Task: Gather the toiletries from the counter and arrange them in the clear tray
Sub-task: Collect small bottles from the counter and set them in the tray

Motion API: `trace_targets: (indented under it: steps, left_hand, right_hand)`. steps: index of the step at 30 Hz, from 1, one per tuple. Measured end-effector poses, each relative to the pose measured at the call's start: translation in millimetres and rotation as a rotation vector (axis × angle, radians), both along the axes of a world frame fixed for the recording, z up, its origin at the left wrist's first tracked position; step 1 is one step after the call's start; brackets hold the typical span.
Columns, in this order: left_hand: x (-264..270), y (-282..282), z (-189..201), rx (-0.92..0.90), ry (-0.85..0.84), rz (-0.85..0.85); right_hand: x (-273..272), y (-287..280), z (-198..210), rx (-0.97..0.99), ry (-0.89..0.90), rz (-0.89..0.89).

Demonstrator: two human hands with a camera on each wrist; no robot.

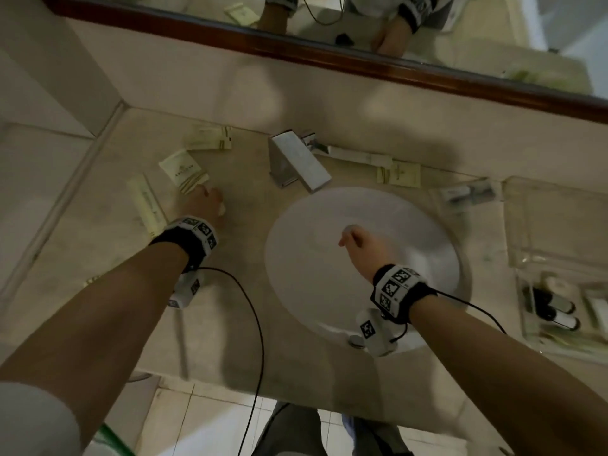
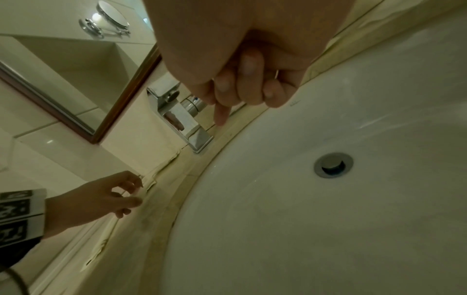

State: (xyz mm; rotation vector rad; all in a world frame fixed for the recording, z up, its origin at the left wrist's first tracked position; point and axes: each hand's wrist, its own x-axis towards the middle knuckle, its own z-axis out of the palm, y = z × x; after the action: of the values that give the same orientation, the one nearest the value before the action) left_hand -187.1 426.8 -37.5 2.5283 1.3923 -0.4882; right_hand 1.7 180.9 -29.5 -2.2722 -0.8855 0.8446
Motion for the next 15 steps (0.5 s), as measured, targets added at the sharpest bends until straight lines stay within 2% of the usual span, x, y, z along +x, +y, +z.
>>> trace_targets:
  steps: [3,8,11,15]
  left_hand:
    - [11.4,-21.0,9.1,-0.051,-0.068,-0.077]
    - [50.5,-95.3,29.6,-0.242,-0.022,-0.36]
    - [87.3,-147.8,45.5,-0.29,-0.057,-0.483]
    - [149.1,-216.1,61.5,-0.356,-0.182,-0.55]
  right_hand:
    - [3.4,-12.4,3.8,0.001,0.01,-0.047]
    - [12.2,-43.0,18.5,-0.079,-0.004,-0.035]
    - [26.4,-66.2,23.1,-0.061,-0.019,-0.062]
    - [53.2,-107.5,26.6,0.002,-0.002,-0.152]
